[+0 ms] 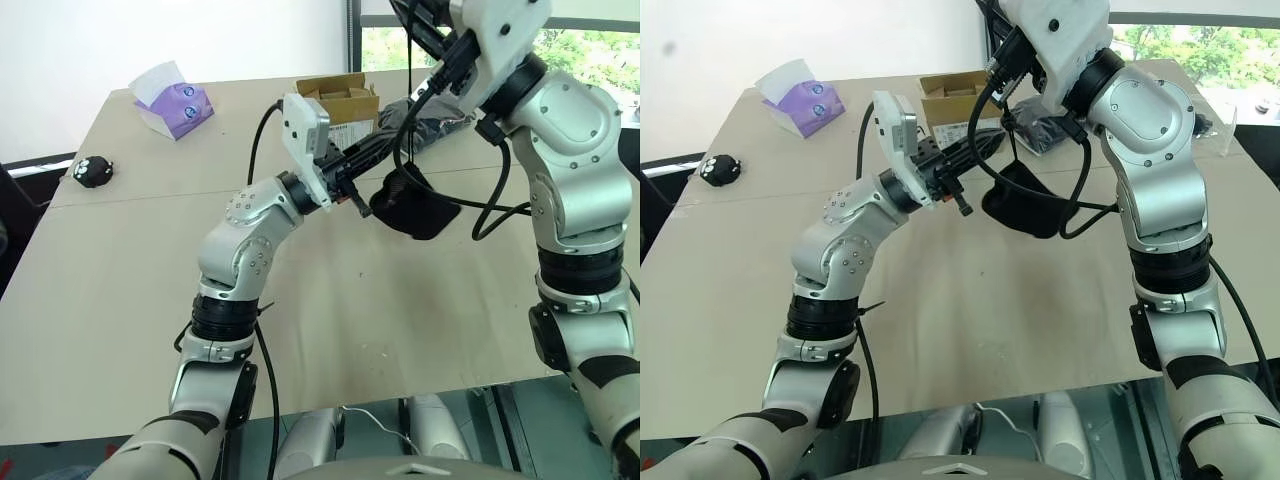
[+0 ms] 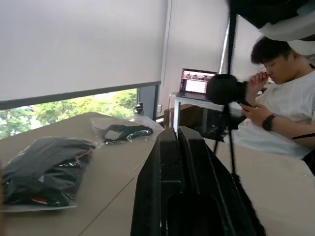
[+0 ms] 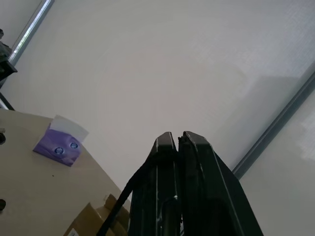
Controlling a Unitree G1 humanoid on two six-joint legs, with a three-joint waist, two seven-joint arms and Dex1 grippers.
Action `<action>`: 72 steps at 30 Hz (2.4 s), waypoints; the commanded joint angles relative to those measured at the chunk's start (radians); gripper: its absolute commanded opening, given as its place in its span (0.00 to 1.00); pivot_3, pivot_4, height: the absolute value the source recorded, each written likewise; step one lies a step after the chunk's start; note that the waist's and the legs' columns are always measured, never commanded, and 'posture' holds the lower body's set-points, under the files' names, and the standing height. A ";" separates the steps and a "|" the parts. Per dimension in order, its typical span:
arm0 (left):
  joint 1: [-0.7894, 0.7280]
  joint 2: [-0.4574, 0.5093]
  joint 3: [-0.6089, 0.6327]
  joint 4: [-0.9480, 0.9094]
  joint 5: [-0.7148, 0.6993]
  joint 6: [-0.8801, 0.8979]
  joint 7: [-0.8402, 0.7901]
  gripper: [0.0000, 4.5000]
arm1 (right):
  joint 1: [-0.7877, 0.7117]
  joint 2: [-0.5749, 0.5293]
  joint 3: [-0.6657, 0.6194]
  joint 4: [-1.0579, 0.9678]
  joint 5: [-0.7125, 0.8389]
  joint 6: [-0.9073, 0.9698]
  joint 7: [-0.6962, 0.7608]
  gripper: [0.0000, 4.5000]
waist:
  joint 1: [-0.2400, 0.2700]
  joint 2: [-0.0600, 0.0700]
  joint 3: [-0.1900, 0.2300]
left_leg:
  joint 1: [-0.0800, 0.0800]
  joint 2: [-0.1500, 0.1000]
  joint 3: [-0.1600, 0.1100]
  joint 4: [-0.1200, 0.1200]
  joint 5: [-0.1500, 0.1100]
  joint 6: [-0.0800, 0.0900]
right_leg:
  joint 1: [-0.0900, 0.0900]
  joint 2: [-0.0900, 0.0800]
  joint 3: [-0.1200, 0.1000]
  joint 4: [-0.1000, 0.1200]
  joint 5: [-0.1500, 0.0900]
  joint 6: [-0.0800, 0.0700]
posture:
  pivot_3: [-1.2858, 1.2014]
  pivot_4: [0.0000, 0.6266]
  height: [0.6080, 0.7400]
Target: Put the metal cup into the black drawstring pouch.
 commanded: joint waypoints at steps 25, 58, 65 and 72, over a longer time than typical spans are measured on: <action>0.000 0.052 -0.003 -0.068 -0.065 -0.046 -0.083 0.30 | -0.021 -0.008 -0.019 -0.043 0.002 -0.009 -0.004 0.00 | -0.001 0.000 0.000 | 0.000 0.000 0.000 0.000 0.000 0.000 | 0.000 0.000 0.000 0.002 0.000 0.000 | 0.52 0.24 1.00; -0.049 -0.037 0.016 -0.003 -0.010 -0.140 -0.067 0.30 | -0.017 -0.011 -0.008 -0.059 0.009 0.008 0.015 0.00 | 0.000 0.000 0.000 | 0.000 0.000 0.000 0.001 0.000 0.000 | 0.000 -0.001 0.000 0.002 0.000 0.000 | 0.52 0.24 1.00; -0.031 -0.032 0.019 -0.010 -0.010 -0.132 -0.067 0.04 | -0.016 -0.009 -0.009 -0.051 0.006 0.002 0.015 0.00 | 0.000 0.000 0.000 | 0.000 0.000 0.000 0.001 0.000 0.000 | 0.000 -0.001 0.000 0.002 0.000 0.000 | 0.52 0.24 1.00; -0.009 -0.012 0.000 0.001 0.025 -0.136 -0.065 0.04 | -0.018 -0.004 -0.021 -0.054 -0.004 -0.020 -0.006 0.00 | 0.000 0.000 0.000 | 0.000 0.000 0.000 0.001 0.000 0.000 | 0.000 -0.001 0.000 0.002 0.000 0.000 | 0.52 0.24 1.00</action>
